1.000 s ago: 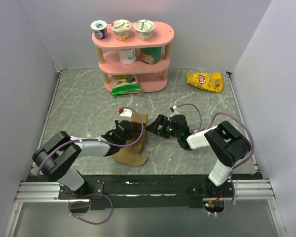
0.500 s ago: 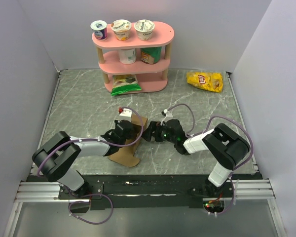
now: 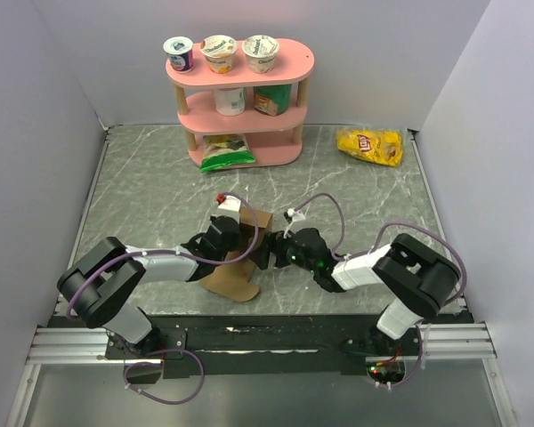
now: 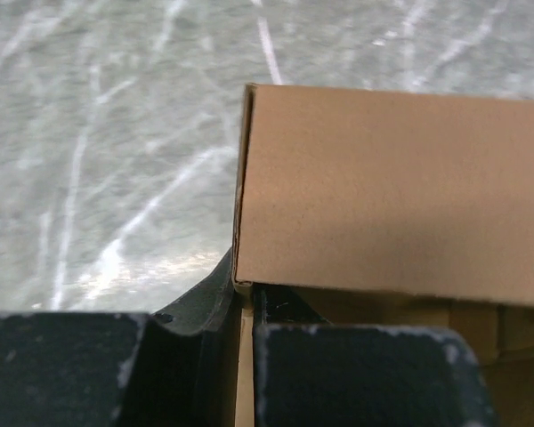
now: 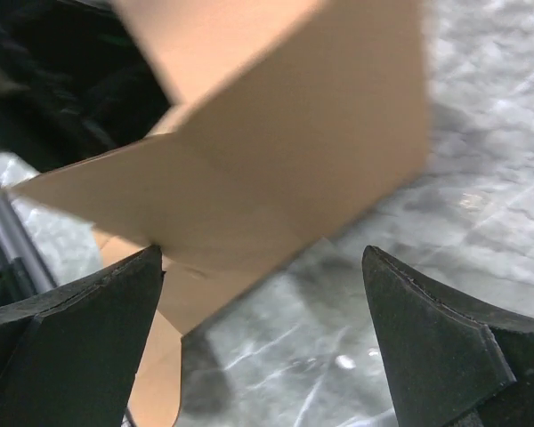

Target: Fold the paper box

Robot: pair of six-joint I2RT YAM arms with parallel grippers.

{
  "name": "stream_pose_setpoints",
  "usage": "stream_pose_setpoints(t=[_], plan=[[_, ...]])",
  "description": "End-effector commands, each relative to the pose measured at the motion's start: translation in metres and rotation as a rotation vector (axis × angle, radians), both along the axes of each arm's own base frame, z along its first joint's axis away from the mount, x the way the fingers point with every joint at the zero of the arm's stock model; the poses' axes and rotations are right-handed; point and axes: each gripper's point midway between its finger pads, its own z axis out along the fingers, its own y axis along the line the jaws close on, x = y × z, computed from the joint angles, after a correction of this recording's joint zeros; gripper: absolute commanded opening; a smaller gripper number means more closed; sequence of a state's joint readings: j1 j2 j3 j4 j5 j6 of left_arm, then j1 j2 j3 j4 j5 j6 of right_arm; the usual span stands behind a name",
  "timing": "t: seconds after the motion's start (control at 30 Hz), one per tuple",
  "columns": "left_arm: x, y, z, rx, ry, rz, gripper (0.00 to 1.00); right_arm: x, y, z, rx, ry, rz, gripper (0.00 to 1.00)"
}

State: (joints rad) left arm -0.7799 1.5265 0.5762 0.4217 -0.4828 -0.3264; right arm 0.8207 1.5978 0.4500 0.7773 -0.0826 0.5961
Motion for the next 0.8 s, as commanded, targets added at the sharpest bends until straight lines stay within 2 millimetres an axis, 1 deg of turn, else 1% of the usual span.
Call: stream_pose_setpoints(t=[0.0, 0.07, 0.1, 0.23, 0.3, 0.33, 0.37, 0.4, 0.43, 0.47, 0.57, 0.6, 0.63, 0.67, 0.77], plan=[[-0.024, -0.033, -0.002, -0.088, 0.058, -0.151, 0.01, 0.011, 0.010, 0.051, 0.098, -0.151, -0.012, 1.00], [-0.025, -0.033, -0.003, -0.086, 0.058, -0.154, 0.01, 0.010, 0.009, 0.053, 0.100, -0.156, -0.008, 1.00], [-0.025, -0.032, -0.002, -0.082, 0.056, -0.153, 0.01, 0.009, 0.009, 0.057, 0.110, -0.162, -0.008, 1.00], [-0.025, -0.031, 0.000, -0.087, 0.046, -0.157, 0.01, 0.011, 0.001, 0.053, 0.063, -0.173, -0.030, 1.00], [-0.026, -0.032, 0.002, -0.090, 0.041, -0.165, 0.01, 0.014, -0.002, 0.054, 0.033, -0.202, -0.029, 1.00], [-0.026, -0.031, 0.002, -0.088, 0.042, -0.165, 0.01, 0.017, -0.008, 0.046, -0.019, -0.193, -0.050, 1.00], [-0.026, -0.031, 0.002, -0.085, 0.043, -0.163, 0.01, 0.025, -0.019, 0.044, -0.069, -0.187, -0.120, 0.99], [-0.026, -0.030, 0.002, -0.083, 0.043, -0.160, 0.01, 0.032, -0.022, 0.050, -0.087, -0.181, -0.159, 0.99], [-0.026, -0.029, 0.002, -0.082, 0.044, -0.156, 0.01, 0.033, -0.027, 0.049, -0.110, -0.175, -0.185, 0.99], [-0.025, -0.027, 0.002, -0.079, 0.042, -0.142, 0.01, 0.037, -0.039, 0.051, -0.142, -0.183, -0.239, 0.98], [-0.023, -0.021, -0.001, -0.061, 0.049, -0.106, 0.01, 0.034, -0.051, 0.051, -0.189, -0.184, -0.291, 0.96], [-0.022, -0.021, -0.001, -0.059, 0.050, -0.097, 0.01, 0.036, -0.055, 0.052, -0.206, -0.185, -0.322, 0.95], [-0.022, -0.019, -0.002, -0.055, 0.052, -0.087, 0.01, 0.035, -0.056, 0.052, -0.209, -0.180, -0.328, 0.93], [-0.022, -0.018, -0.003, -0.055, 0.057, -0.074, 0.01, 0.033, -0.060, 0.045, -0.241, -0.157, -0.334, 0.92], [-0.021, -0.015, -0.004, -0.047, 0.060, -0.055, 0.01, 0.027, -0.056, 0.044, -0.248, -0.140, -0.341, 0.90]])
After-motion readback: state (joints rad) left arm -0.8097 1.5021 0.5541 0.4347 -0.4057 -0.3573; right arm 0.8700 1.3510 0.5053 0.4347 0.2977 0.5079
